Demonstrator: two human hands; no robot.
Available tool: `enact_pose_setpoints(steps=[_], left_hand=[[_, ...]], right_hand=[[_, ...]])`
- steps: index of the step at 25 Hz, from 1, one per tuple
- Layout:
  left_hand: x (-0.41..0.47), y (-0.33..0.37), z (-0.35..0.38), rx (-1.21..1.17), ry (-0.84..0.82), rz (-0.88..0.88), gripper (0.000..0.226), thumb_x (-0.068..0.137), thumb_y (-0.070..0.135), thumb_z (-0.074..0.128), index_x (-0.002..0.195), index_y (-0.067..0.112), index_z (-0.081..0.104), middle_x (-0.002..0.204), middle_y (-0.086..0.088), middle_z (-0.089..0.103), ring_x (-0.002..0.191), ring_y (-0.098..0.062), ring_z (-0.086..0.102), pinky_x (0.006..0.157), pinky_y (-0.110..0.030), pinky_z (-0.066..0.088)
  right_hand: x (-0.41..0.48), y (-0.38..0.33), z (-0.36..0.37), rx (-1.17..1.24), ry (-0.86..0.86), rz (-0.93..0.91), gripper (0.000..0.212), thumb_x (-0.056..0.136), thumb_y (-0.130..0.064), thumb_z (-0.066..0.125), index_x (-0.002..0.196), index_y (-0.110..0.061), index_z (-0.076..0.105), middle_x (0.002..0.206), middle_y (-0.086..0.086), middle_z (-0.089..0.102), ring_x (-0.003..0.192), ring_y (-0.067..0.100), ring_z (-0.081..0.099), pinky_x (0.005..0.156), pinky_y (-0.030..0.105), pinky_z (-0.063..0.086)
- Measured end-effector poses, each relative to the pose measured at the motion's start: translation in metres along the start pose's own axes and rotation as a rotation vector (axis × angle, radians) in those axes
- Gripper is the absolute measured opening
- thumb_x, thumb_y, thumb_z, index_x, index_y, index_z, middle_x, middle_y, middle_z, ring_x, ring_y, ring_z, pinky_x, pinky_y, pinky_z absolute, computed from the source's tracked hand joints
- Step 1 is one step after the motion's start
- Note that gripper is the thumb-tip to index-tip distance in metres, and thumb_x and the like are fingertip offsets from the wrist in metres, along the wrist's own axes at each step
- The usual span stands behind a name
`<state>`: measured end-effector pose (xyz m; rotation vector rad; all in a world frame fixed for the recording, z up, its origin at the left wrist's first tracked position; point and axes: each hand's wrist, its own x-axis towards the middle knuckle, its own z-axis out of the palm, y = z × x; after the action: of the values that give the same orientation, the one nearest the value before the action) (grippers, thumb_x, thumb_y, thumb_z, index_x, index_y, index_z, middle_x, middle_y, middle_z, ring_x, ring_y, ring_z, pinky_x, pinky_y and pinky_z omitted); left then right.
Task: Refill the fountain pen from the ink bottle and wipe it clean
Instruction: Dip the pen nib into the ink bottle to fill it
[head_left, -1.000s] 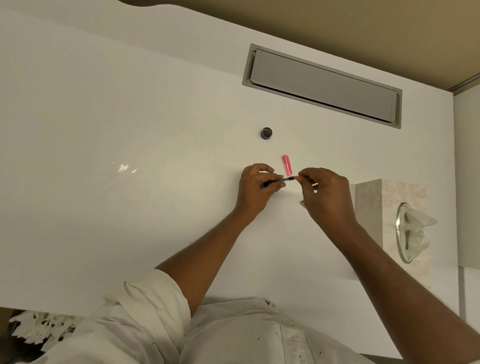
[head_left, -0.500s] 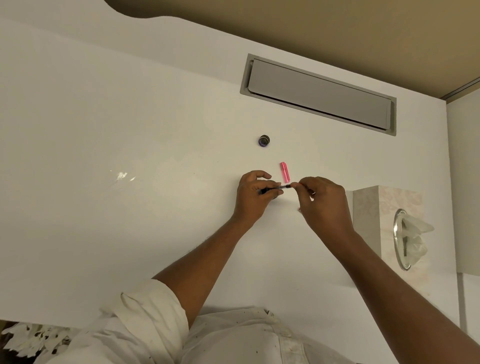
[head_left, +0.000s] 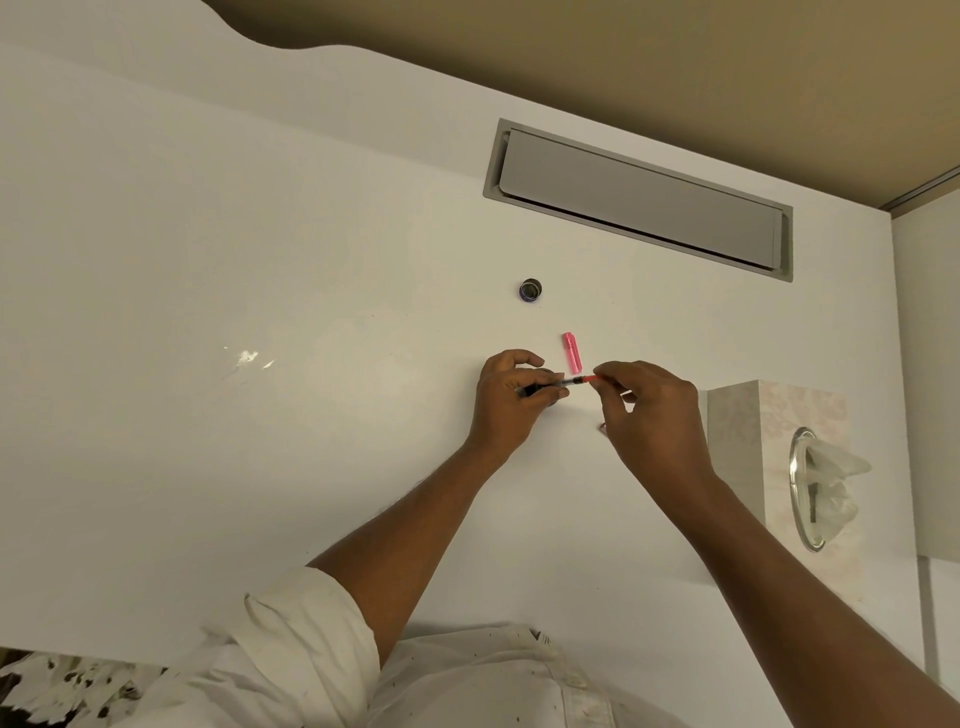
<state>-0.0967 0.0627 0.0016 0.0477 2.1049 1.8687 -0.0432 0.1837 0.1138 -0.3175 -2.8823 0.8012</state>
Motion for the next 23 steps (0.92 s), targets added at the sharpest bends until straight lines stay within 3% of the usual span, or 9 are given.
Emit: enact_pose_setpoints(steps=[3,7,13,18,23], left_hand=[[0.0,-0.0005,-0.0004,-0.001,-0.005,-0.002,0.021,0.07,0.013,0.078,0.091,0.01,0.075,0.097,0.006,0.056,0.105,-0.015,0.052,0.08,-0.035,0.056],[0.0001,-0.0004,-0.0001,0.019,0.006,0.015,0.021,0.07,0.014,0.078,0.091,0.01,0.075,0.098,0.006,0.057,0.103,-0.011,0.051,0.078,-0.02,0.053],[0.0002,0.0001,-0.0002,0.013,-0.001,0.005,0.022,0.07,0.013,0.078,0.091,0.009,0.075,0.097,0.007,0.056,0.104,-0.016,0.052,0.081,-0.037,0.056],[0.0003,-0.0004,-0.0002,0.007,-0.004,-0.008,0.022,0.07,0.013,0.078,0.092,0.01,0.075,0.097,0.007,0.056,0.105,-0.019,0.052,0.082,-0.043,0.055],[-0.0001,0.0005,0.0,-0.03,-0.003,-0.021,0.021,0.07,0.012,0.078,0.091,0.009,0.075,0.096,0.009,0.055,0.106,-0.02,0.052,0.08,-0.043,0.056]], right_hand=[[0.0001,0.0008,0.0013,-0.015,-0.011,0.006,0.009,0.088,-0.008,0.062,0.09,-0.008,0.071,0.078,0.007,0.069,0.069,0.024,0.061,0.065,0.043,0.054],[-0.0002,0.0017,0.0008,-0.03,-0.002,0.02,0.009,0.089,-0.011,0.062,0.086,-0.01,0.07,0.074,0.007,0.068,0.068,0.023,0.059,0.063,0.041,0.052],[-0.0019,0.0015,0.0004,-0.031,0.007,0.011,0.008,0.088,-0.012,0.064,0.086,-0.01,0.071,0.074,0.005,0.068,0.067,0.02,0.059,0.062,0.034,0.05],[-0.0029,-0.0002,0.0007,0.006,0.035,0.029,0.017,0.086,-0.01,0.067,0.102,-0.006,0.071,0.087,0.007,0.072,0.073,0.016,0.061,0.068,0.034,0.054],[-0.0033,-0.0023,0.0006,0.019,0.054,-0.011,0.01,0.084,-0.007,0.068,0.093,-0.007,0.073,0.084,0.008,0.073,0.071,0.021,0.064,0.067,0.036,0.055]])
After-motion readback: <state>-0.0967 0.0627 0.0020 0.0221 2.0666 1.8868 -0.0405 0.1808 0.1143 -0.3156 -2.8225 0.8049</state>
